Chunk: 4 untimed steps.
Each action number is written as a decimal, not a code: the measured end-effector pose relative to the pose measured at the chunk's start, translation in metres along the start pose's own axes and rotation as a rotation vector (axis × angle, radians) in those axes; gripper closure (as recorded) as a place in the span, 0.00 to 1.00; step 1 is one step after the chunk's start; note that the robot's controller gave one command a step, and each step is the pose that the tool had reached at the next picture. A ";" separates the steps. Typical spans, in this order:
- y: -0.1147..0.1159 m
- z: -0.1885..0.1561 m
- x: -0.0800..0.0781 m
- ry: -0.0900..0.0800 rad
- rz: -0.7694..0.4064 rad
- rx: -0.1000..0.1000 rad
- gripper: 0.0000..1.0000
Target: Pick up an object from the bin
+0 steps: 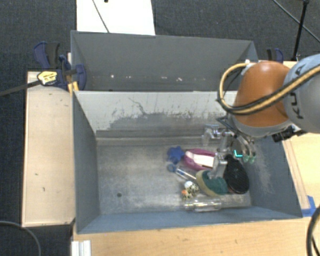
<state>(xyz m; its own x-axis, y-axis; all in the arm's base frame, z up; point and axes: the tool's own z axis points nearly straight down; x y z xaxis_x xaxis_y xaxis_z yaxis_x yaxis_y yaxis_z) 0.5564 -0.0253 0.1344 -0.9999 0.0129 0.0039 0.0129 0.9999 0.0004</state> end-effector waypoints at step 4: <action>0.044 -0.165 0.072 -0.012 -0.145 0.001 1.00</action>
Offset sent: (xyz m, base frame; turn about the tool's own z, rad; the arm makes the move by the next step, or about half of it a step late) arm -0.0004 0.0312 -0.0644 0.0504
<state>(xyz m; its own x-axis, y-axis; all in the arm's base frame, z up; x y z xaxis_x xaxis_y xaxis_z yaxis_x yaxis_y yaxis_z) 0.4855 0.0200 0.3000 -0.9913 -0.1317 -0.0080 -0.1317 0.9913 -0.0007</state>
